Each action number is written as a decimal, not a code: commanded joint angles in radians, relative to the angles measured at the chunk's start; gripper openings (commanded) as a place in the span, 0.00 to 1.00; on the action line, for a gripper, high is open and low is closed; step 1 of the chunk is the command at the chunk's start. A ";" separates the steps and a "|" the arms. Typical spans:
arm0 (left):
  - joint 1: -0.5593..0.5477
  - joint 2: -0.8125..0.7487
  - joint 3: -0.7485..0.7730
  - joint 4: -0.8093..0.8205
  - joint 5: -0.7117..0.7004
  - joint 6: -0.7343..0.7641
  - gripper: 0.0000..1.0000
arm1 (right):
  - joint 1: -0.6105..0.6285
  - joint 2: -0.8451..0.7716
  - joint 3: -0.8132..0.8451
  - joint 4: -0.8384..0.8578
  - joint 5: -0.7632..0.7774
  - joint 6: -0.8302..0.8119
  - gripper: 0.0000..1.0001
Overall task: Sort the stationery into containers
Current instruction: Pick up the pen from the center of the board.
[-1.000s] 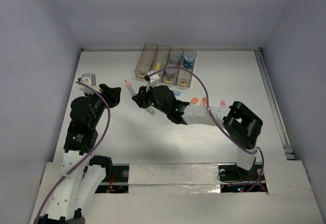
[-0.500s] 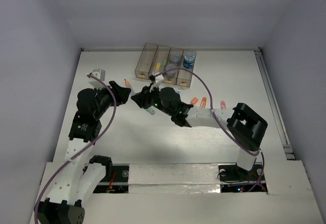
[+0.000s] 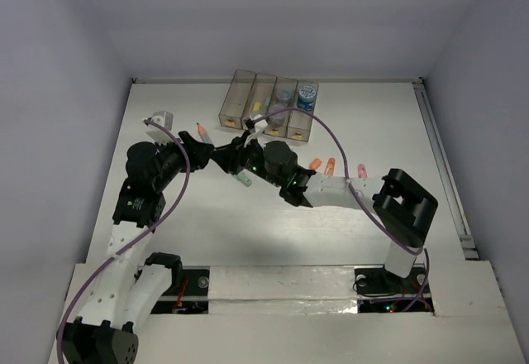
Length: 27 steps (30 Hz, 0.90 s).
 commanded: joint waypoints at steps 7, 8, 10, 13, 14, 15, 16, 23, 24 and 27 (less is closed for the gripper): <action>0.016 -0.008 -0.003 0.054 0.032 0.001 0.38 | 0.067 -0.039 0.010 0.150 -0.029 0.009 0.01; 0.016 -0.008 -0.002 0.054 0.030 0.001 0.35 | 0.067 -0.039 0.010 0.155 -0.028 0.007 0.01; 0.016 -0.008 -0.005 0.055 0.033 0.001 0.30 | 0.078 -0.036 0.007 0.160 -0.025 0.006 0.01; 0.016 -0.005 -0.005 0.055 0.036 0.000 0.16 | 0.078 -0.036 0.004 0.167 -0.022 0.003 0.01; 0.016 -0.006 -0.003 0.055 0.036 0.001 0.09 | 0.078 -0.036 0.004 0.166 -0.019 0.001 0.01; 0.016 -0.008 -0.003 0.055 0.033 0.004 0.04 | 0.078 -0.038 0.002 0.163 -0.017 0.000 0.01; 0.016 -0.015 -0.003 0.057 0.029 0.004 0.00 | 0.078 -0.039 0.001 0.158 -0.004 0.000 0.02; 0.016 -0.048 0.000 0.063 0.041 0.026 0.00 | 0.078 -0.096 -0.045 0.025 0.096 -0.028 0.67; 0.016 -0.051 0.000 0.064 0.052 0.033 0.00 | 0.078 -0.113 -0.062 0.005 0.110 -0.033 0.78; 0.016 -0.057 -0.005 0.087 0.110 0.041 0.00 | 0.032 -0.201 -0.152 -0.050 0.161 -0.037 0.84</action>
